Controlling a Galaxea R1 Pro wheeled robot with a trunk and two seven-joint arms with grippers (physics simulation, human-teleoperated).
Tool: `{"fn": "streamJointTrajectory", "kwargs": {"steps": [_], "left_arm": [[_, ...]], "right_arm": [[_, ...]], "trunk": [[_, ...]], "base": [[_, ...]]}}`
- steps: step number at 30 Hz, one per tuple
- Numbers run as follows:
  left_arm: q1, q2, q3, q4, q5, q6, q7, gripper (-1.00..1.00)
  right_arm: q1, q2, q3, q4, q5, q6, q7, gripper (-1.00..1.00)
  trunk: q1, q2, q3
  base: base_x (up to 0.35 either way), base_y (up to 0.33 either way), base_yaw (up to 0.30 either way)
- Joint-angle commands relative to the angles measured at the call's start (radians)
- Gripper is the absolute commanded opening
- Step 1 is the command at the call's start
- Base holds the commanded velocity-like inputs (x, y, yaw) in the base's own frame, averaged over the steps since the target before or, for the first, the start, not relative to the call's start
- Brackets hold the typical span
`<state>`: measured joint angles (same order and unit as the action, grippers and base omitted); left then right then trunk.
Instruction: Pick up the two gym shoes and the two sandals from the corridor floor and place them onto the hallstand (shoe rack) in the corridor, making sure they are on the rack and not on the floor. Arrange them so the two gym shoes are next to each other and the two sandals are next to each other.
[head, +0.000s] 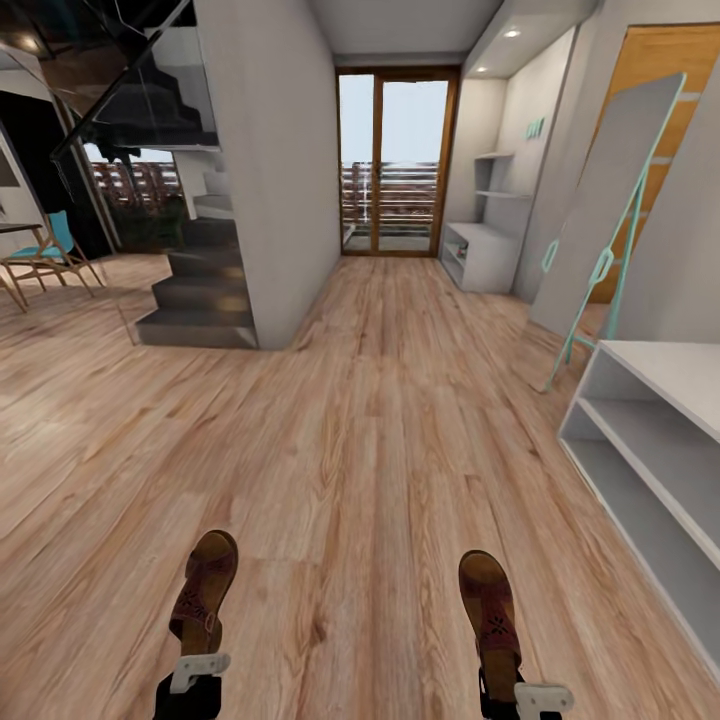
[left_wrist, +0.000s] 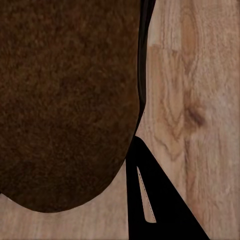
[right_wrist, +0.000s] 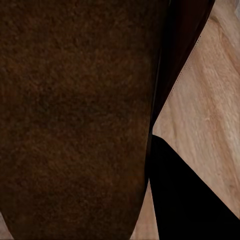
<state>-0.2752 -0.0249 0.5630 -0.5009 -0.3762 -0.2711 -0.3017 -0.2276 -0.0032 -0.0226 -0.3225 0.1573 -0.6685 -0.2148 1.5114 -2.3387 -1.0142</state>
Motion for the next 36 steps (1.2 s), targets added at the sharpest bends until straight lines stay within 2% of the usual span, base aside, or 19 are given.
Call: {"fn": "streamJointTrajectory", "kwargs": {"steps": [1,24,36], "left_arm": [[-0.001,-0.001,0.008,-0.001,-0.007,-0.003,-0.007,-1.00],[0.000,-0.001,0.008,-0.001,-0.007,-0.003,-0.007,-1.00],[0.000,0.000,0.009,-0.001,-0.007,-0.003,-0.007,-1.00]], "right_arm": [[-0.001,0.000,-0.002,0.001,0.008,-0.002,-0.006,-1.00],[-0.001,0.000,0.001,0.001,0.008,-0.002,-0.007,-1.00],[-0.001,0.000,0.001,0.002,0.008,-0.002,-0.008,-1.00]], "trunk": [[0.000,0.000,-0.001],[0.000,0.000,-0.001],[0.000,0.000,-0.001]], "base": [[0.339,0.000,0.000],[0.339,0.000,-0.002],[0.339,0.000,-0.113]]}}
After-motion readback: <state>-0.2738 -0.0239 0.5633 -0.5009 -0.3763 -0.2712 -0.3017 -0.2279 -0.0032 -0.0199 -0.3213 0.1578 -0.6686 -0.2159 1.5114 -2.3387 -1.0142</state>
